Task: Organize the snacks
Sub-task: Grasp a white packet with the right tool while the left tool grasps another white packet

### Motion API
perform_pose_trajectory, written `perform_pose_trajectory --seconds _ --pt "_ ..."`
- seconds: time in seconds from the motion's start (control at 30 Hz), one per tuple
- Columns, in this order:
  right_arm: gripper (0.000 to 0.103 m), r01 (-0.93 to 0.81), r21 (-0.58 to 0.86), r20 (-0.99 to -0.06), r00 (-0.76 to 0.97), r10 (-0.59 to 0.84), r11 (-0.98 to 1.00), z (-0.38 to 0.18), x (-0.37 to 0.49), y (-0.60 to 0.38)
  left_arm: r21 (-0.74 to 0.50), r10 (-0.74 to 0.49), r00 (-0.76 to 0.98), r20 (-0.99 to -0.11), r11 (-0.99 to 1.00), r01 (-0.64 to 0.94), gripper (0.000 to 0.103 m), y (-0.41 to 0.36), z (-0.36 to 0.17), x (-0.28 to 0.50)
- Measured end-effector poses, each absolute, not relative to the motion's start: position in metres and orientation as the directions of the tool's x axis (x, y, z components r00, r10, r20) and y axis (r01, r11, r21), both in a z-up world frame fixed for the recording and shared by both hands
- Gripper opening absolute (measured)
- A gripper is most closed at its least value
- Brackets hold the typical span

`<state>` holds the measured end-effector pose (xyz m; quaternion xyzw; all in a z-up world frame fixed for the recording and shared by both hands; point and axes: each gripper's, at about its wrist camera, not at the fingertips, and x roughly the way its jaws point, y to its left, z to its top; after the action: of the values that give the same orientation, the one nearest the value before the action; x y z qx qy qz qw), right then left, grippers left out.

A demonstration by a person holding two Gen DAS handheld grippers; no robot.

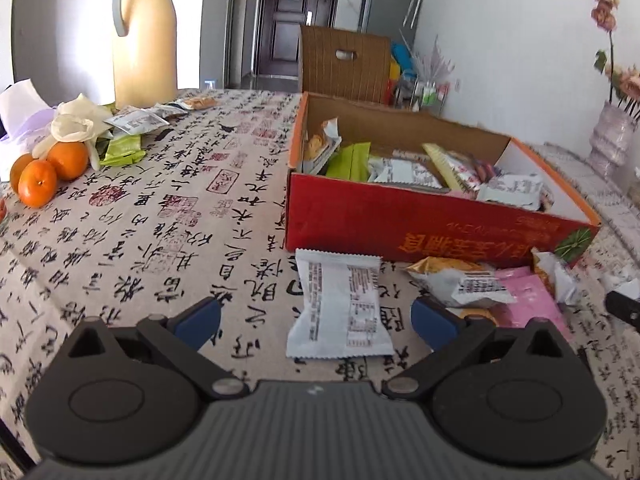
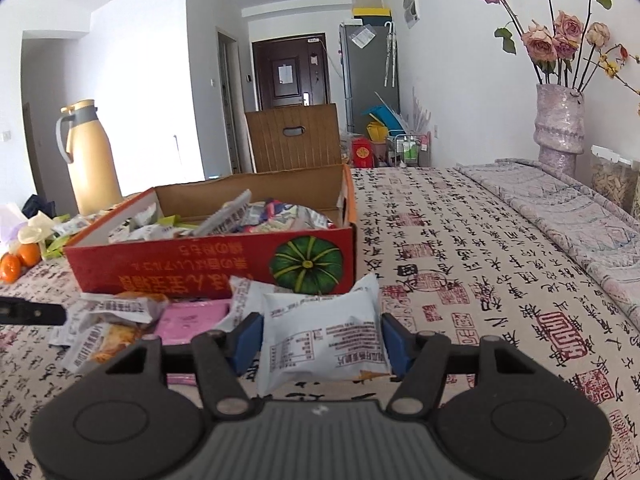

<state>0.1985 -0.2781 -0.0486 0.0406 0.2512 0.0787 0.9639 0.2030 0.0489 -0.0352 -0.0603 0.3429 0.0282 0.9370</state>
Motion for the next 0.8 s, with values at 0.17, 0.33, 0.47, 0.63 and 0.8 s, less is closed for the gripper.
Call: perform_pose_trajectory --seconds 0.17,0.33,0.47,0.63,0.8 --pt "0.063 -0.134 0.134 -0.47 0.864 0.182 0.982 -0.047 0.195 -0.278 -0.043 0.045 0.731 -0.681 0.994 -0.101 0.103 0.047 -0.042 0.222" --pt "0.063 -0.14 0.143 -0.463 0.866 0.191 0.98 -0.045 0.191 -0.278 -0.048 0.047 0.716 -0.697 0.993 -0.111 0.101 0.043 -0.048 0.23" --pt "0.063 -0.143 0.146 -0.46 0.866 0.195 0.979 -0.044 0.19 -0.277 -0.052 0.047 0.709 -0.704 0.992 -0.118 0.094 0.039 -0.051 0.233" --pt "0.063 -0.146 0.151 -0.459 0.866 0.2 0.978 -0.044 0.188 -0.276 -0.05 0.044 0.716 -0.696 0.993 -0.11 0.08 0.037 -0.05 0.23" --pt "0.063 -0.151 0.154 -0.459 0.864 0.206 0.976 -0.044 0.187 -0.274 -0.059 0.017 0.73 -0.684 0.995 -0.078 0.055 0.036 -0.048 0.222"
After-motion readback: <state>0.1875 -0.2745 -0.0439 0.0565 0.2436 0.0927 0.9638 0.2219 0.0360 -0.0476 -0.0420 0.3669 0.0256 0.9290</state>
